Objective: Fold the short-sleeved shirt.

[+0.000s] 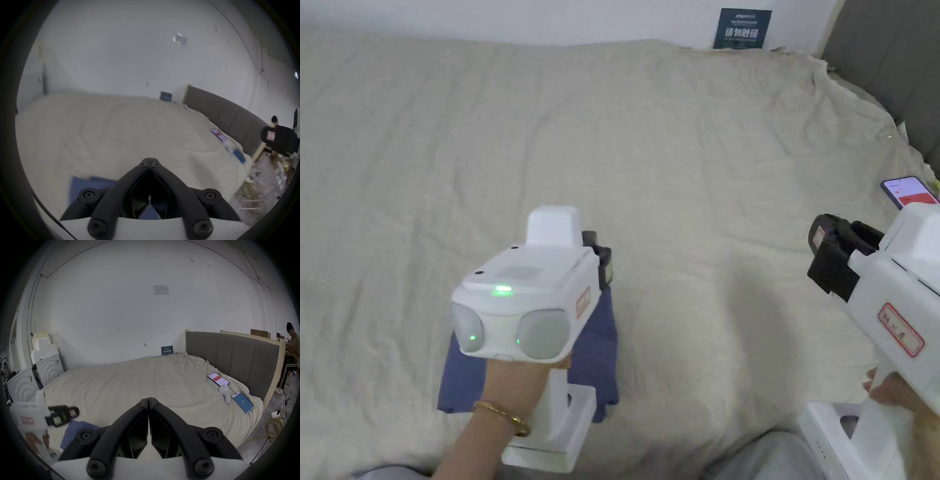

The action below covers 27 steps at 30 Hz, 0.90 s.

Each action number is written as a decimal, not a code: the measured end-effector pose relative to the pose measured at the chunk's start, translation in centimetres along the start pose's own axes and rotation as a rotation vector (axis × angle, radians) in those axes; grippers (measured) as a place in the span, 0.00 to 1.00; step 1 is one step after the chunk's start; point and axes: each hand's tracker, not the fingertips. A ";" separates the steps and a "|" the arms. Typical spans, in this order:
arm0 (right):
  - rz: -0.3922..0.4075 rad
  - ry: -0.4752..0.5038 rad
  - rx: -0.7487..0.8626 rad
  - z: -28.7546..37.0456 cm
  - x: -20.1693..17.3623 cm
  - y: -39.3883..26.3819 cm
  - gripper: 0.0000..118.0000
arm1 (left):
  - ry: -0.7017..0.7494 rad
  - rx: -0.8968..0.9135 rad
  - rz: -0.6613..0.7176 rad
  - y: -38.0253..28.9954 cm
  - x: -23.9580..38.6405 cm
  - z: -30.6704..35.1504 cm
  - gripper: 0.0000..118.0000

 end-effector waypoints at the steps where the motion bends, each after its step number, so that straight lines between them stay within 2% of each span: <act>1: 0.006 0.012 0.012 0.0 -0.7 0.2 0.00 | 0.055 0.039 -0.037 0.6 -0.9 0.9 0.00; 6: 0.034 0.088 0.089 -0.6 -6.1 0.7 0.00 | 0.277 0.198 -0.119 2.0 -5.4 5.7 0.00; 10: 0.059 0.155 0.110 -1.9 -11.9 -0.3 0.00 | 0.350 0.252 -0.102 1.6 -7.9 8.9 0.00; 12: 0.047 0.193 0.110 -3.0 -14.7 -1.6 0.00 | 0.369 0.265 -0.097 1.3 -8.8 10.1 0.00; 16: 0.015 0.248 0.040 -5.8 -19.7 -5.8 0.00 | 0.388 0.261 -0.089 0.5 -10.6 11.7 0.00; 19: 0.076 0.228 -0.029 -8.0 -22.8 -10.3 0.00 | 0.407 0.228 -0.092 -0.4 -11.9 12.2 0.00; 22: 0.047 0.228 -0.136 -9.4 -24.6 -14.5 0.00 | 0.424 0.182 -0.095 -1.4 -13.2 12.2 0.00; 27: 0.101 0.205 -0.277 -11.1 -26.1 -19.6 0.00 | 0.432 0.131 -0.079 -2.5 -14.5 11.4 0.00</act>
